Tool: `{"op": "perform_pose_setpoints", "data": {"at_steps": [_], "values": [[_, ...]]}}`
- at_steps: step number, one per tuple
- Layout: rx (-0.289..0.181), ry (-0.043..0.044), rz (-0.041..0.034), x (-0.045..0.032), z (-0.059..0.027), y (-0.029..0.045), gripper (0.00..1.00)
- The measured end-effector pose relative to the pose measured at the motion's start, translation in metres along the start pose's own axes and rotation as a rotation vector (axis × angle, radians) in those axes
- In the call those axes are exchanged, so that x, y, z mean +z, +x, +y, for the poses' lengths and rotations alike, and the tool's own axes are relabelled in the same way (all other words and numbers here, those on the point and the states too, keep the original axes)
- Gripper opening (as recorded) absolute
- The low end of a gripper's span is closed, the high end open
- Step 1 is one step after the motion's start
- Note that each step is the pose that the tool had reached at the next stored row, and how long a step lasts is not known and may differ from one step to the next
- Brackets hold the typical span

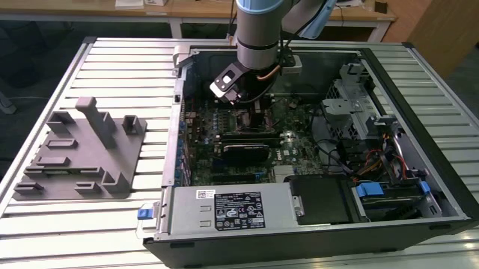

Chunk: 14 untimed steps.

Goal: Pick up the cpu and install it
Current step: 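Place the cpu into insertion slot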

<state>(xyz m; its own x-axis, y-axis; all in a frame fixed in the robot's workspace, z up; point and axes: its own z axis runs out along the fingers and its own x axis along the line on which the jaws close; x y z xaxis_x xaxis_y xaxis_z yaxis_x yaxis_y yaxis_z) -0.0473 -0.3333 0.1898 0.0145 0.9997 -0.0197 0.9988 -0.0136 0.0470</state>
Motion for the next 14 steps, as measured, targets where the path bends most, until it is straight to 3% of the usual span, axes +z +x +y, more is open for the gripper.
{"op": "perform_pose_setpoints", "data": {"at_steps": [14], "values": [[0.0, -0.0005, 0.0004, 0.0003, 0.0, 0.0001, 0.54]]}}
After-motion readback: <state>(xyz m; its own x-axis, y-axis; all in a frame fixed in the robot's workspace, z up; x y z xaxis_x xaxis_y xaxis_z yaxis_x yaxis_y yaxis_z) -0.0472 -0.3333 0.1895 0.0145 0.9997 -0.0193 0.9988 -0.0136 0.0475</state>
